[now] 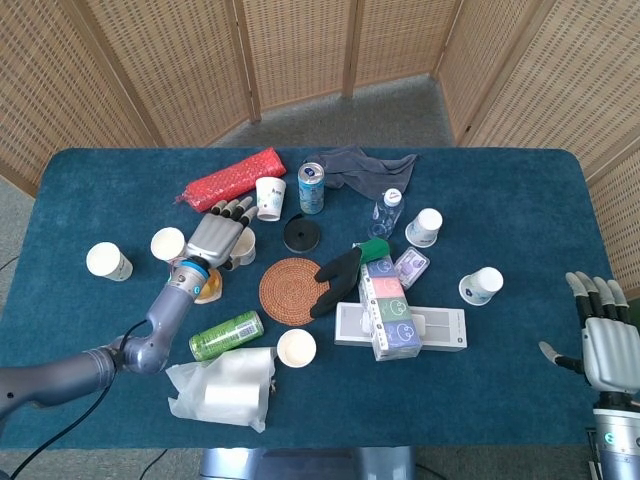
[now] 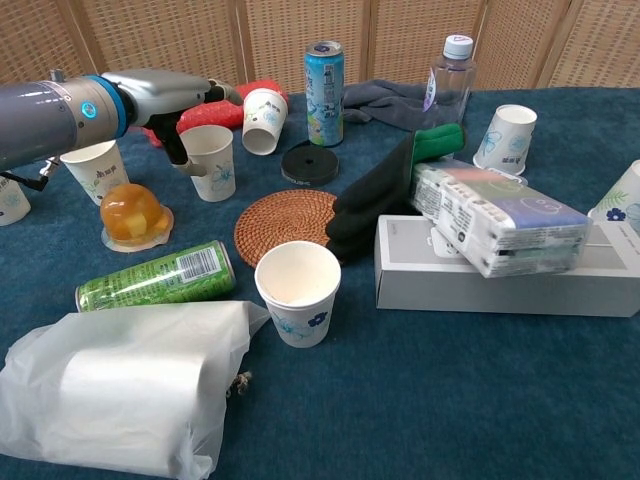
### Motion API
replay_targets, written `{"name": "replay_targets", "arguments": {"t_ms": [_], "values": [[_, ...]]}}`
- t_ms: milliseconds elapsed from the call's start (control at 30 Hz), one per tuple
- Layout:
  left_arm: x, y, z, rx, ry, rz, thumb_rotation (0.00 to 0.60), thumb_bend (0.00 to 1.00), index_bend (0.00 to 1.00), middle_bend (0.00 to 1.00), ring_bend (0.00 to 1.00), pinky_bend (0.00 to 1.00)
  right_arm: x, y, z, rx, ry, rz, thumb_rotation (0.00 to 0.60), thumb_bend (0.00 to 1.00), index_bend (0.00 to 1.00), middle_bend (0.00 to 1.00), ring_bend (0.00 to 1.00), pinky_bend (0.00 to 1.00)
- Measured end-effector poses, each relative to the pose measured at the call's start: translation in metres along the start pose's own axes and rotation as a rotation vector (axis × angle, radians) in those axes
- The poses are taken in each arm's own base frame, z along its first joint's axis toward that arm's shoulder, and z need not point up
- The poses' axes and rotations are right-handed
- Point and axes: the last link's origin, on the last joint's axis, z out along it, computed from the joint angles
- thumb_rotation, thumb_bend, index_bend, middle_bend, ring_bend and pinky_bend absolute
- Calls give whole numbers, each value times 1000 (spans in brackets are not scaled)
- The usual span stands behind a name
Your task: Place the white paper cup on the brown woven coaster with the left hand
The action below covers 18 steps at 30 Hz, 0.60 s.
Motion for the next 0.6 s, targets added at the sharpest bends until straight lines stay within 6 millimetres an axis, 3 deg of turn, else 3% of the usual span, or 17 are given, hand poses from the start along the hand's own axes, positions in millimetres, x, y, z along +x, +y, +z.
{"name": "replay_targets", "arguments": {"t_ms": [67, 200, 367, 600], "values": [[-1, 2, 1, 1, 9, 12, 600, 298, 0, 39, 49, 297, 0, 0, 0, -1, 1, 0, 600, 22, 0, 0, 0, 0], [-3, 4, 4, 7, 18, 41, 600, 311, 58, 291, 282, 419, 1, 1, 0, -3, 1, 2, 600, 20, 0, 0, 0, 0], [-7, 6, 5, 15, 24, 59, 600, 318, 94, 418, 400, 457, 1, 1, 0, -4, 3, 3, 600, 22, 0, 0, 0, 0], [-2, 8, 4, 16, 45, 56, 600, 317, 100, 433, 411, 461, 1, 2, 0, -6, 2, 4, 600, 21, 0, 0, 0, 0]]}}
